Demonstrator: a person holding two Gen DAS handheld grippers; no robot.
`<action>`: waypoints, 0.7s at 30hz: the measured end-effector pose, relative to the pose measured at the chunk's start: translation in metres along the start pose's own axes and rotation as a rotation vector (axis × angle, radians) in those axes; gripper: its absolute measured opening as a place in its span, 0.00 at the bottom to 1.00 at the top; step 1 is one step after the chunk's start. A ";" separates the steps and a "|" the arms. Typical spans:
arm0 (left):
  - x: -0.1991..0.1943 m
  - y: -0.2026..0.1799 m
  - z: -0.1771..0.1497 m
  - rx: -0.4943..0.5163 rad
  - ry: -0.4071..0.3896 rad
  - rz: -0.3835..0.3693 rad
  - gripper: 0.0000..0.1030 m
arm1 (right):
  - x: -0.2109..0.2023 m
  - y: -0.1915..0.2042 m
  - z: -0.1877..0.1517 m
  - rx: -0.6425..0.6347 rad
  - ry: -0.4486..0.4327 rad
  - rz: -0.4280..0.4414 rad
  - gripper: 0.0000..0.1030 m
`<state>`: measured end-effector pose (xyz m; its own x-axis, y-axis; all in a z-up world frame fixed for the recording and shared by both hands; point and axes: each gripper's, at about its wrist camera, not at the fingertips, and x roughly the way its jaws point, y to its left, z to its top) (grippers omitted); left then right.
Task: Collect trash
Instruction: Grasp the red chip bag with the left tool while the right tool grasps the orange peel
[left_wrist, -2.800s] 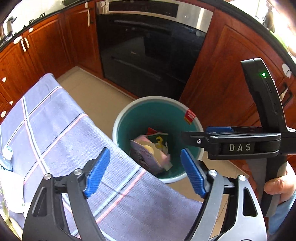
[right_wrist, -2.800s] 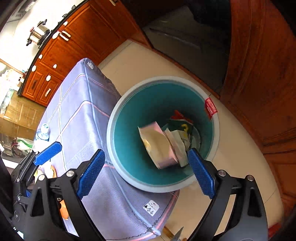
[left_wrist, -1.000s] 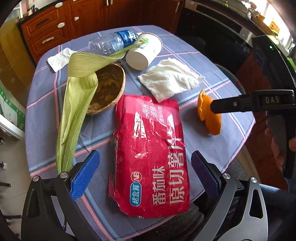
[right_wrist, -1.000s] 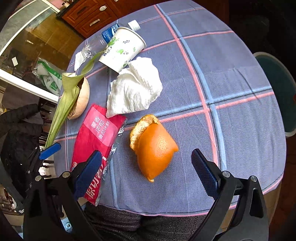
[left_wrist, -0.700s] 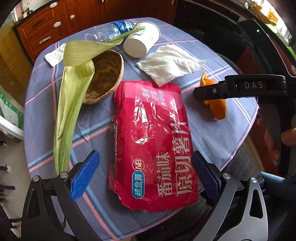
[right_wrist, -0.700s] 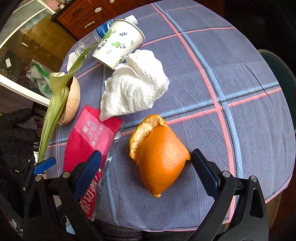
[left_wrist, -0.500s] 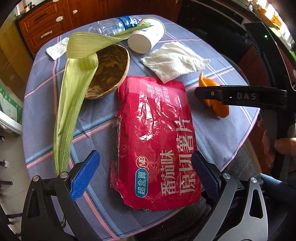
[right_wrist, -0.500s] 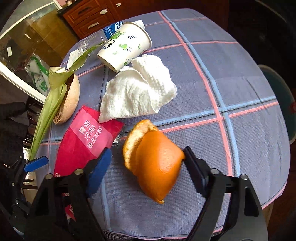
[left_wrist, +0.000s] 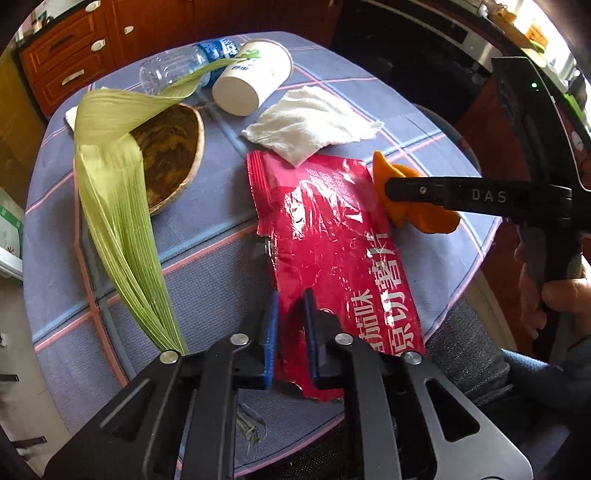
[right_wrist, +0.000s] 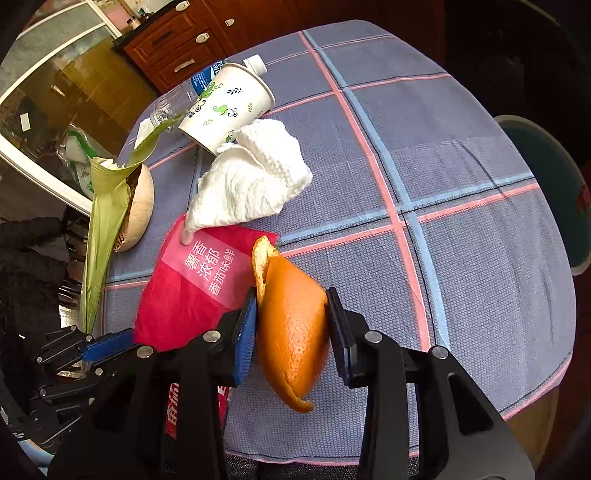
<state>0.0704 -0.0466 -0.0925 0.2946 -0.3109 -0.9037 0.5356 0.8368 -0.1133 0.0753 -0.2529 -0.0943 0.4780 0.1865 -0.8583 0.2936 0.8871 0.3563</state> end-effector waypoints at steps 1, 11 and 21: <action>-0.001 -0.004 0.001 0.011 -0.002 -0.005 0.07 | -0.001 -0.002 -0.001 -0.001 -0.001 0.001 0.35; 0.015 -0.021 0.012 0.025 0.046 0.000 0.58 | -0.003 -0.010 -0.007 -0.012 -0.018 0.049 0.37; 0.033 -0.039 0.024 0.056 0.036 0.076 0.22 | -0.007 -0.016 -0.013 -0.021 -0.038 0.083 0.36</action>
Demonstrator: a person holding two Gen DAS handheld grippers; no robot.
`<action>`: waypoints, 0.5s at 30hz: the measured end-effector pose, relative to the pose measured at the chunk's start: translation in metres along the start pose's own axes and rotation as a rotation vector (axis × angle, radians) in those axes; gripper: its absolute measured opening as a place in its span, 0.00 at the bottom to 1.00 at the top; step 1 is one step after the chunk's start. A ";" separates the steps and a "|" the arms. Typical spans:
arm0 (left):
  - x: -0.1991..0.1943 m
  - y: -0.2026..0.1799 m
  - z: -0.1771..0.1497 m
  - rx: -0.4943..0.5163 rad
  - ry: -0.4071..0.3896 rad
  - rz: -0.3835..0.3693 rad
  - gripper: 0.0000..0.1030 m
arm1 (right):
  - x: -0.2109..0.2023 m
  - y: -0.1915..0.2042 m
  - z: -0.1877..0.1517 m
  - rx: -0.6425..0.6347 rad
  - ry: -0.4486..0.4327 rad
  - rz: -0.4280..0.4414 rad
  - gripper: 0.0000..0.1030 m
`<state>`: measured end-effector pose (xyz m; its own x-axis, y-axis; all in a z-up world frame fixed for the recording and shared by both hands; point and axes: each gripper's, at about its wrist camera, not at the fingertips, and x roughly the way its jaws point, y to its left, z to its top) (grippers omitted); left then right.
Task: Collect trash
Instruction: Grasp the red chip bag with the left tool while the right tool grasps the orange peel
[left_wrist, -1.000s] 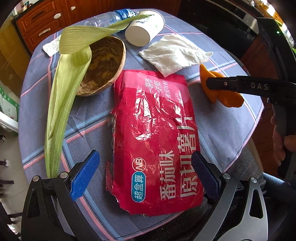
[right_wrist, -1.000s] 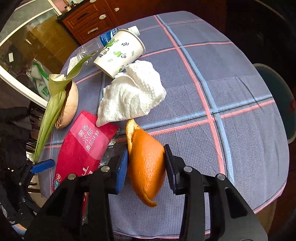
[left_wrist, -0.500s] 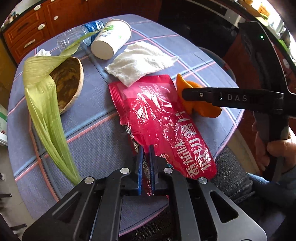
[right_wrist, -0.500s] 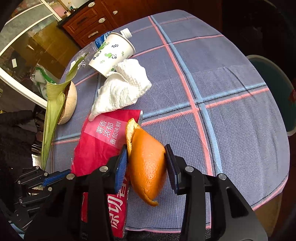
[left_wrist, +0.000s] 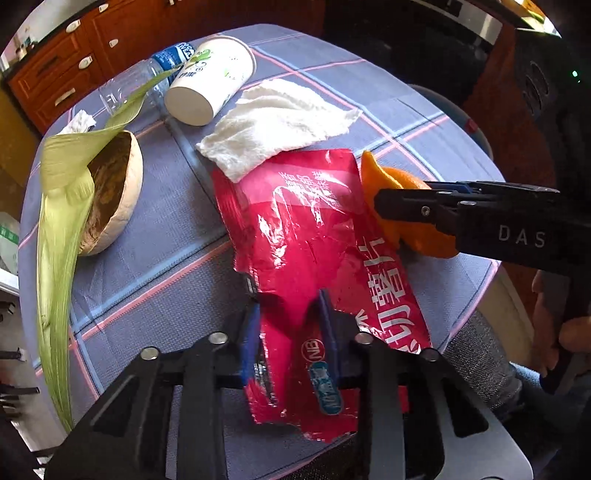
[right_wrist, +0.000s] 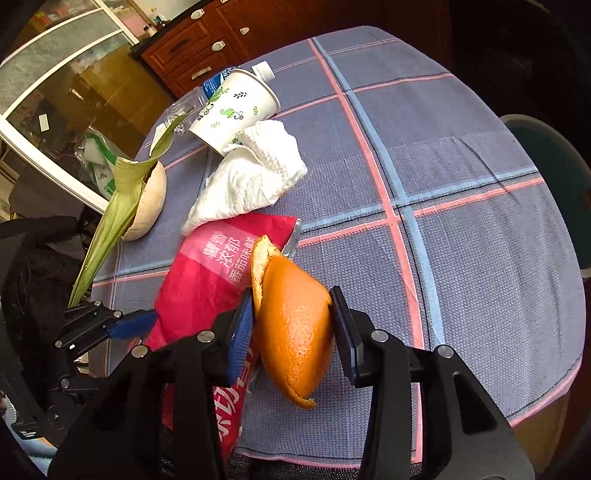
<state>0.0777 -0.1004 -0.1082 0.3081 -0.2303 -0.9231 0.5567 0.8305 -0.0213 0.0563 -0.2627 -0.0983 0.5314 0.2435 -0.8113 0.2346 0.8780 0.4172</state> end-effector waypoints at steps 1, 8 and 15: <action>-0.003 0.000 0.001 0.001 -0.010 -0.006 0.16 | -0.001 -0.002 0.000 0.009 0.001 0.004 0.35; -0.048 -0.012 0.013 0.036 -0.112 -0.006 0.08 | -0.020 -0.014 0.001 0.045 -0.005 0.067 0.29; -0.106 -0.019 0.034 0.058 -0.247 0.024 0.08 | -0.070 -0.030 0.009 0.072 -0.105 0.108 0.29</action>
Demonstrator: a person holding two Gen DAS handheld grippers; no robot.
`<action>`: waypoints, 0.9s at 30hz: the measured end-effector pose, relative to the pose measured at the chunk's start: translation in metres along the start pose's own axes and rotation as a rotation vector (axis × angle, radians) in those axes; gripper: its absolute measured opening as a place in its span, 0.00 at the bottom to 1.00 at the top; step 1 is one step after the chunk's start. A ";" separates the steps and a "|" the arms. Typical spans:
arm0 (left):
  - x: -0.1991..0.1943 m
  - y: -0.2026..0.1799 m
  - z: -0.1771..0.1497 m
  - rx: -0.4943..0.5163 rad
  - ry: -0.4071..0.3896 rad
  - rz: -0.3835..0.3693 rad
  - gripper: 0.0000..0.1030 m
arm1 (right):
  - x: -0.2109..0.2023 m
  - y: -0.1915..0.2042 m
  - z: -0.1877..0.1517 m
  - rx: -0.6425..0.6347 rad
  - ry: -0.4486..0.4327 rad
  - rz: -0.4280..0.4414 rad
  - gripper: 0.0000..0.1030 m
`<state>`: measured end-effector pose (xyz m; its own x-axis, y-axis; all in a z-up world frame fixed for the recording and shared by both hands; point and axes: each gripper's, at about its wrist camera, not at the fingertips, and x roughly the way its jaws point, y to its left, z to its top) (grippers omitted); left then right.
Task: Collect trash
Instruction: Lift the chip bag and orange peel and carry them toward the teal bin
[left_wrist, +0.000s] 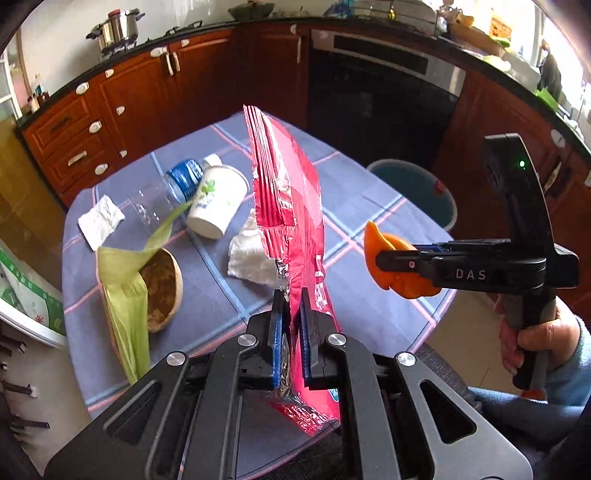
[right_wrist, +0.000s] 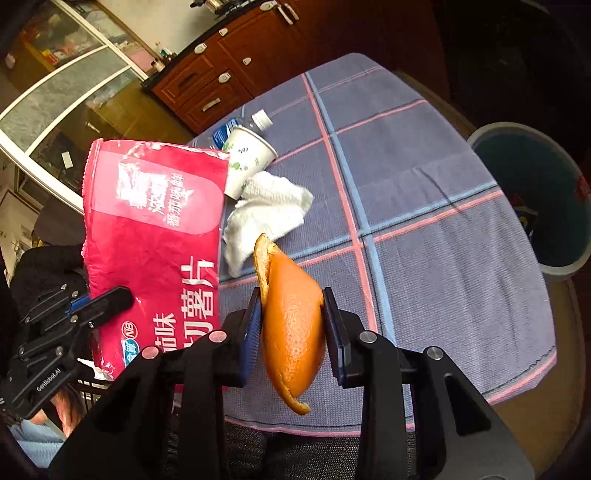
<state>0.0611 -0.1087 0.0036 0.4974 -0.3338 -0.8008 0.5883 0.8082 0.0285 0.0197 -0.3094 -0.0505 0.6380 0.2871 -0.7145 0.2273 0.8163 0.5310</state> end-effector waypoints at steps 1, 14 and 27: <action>-0.006 -0.001 0.005 0.001 -0.018 0.003 0.08 | -0.006 -0.002 0.001 0.006 -0.011 0.006 0.29; 0.012 -0.051 0.081 0.068 -0.078 -0.119 0.08 | -0.076 -0.062 0.033 0.109 -0.175 -0.076 0.29; 0.136 -0.171 0.162 0.170 0.027 -0.269 0.08 | -0.099 -0.198 0.066 0.331 -0.222 -0.235 0.29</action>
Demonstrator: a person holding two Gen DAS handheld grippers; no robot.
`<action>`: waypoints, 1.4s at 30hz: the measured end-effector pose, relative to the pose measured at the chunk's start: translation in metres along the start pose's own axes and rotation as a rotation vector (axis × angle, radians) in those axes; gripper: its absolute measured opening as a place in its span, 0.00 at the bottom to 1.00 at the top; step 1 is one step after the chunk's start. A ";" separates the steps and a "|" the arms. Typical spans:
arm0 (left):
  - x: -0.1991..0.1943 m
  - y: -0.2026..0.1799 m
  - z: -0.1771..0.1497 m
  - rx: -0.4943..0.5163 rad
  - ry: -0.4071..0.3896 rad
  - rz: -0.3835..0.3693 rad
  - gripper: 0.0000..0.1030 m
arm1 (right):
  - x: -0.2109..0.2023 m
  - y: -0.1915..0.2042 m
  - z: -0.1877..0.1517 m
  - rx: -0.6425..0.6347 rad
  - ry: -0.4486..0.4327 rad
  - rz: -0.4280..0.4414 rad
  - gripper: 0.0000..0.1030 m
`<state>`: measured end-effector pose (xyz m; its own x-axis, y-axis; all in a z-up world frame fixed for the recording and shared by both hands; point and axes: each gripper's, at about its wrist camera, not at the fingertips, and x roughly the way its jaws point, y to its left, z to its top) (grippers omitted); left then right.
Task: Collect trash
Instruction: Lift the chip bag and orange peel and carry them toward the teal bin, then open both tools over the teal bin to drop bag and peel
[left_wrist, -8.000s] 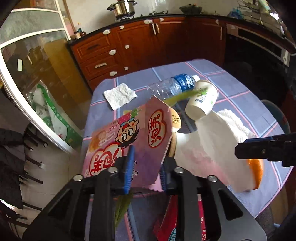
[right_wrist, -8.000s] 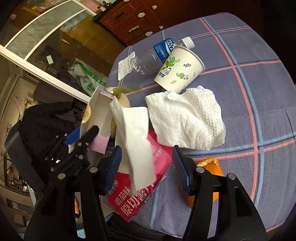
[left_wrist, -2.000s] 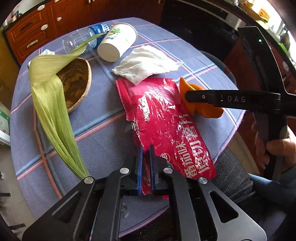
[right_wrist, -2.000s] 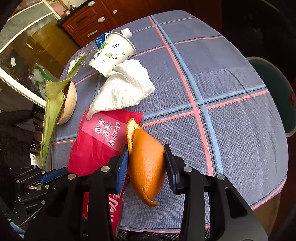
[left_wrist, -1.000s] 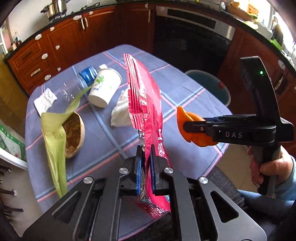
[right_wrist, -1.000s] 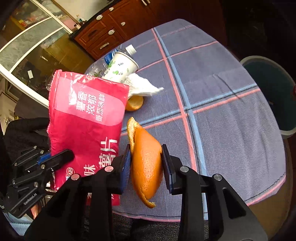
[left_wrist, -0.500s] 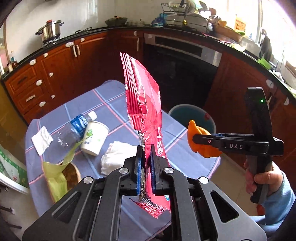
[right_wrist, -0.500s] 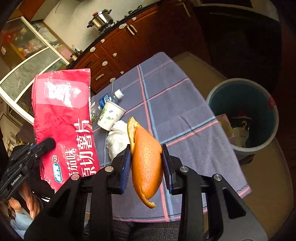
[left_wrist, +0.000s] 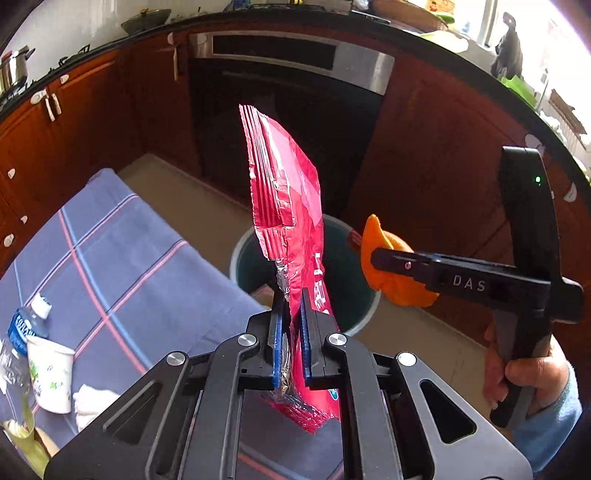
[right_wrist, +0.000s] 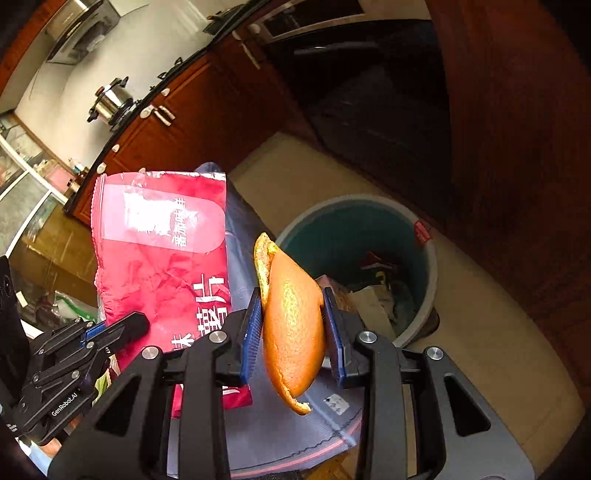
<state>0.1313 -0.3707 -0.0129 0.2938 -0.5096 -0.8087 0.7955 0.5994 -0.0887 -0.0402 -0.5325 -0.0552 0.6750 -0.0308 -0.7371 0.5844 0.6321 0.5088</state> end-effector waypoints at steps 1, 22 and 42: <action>0.011 -0.002 0.005 -0.003 0.008 -0.004 0.08 | 0.008 -0.008 0.003 0.013 0.012 -0.009 0.29; 0.144 -0.012 0.014 0.035 0.234 0.013 0.66 | 0.105 -0.058 0.027 0.152 0.145 -0.017 0.81; 0.074 0.012 -0.002 -0.030 0.147 -0.005 0.80 | 0.071 -0.023 0.009 0.135 0.142 -0.005 0.84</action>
<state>0.1617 -0.3999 -0.0749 0.2073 -0.4177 -0.8846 0.7801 0.6163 -0.1082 -0.0020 -0.5563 -0.1153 0.6074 0.0825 -0.7901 0.6489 0.5222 0.5534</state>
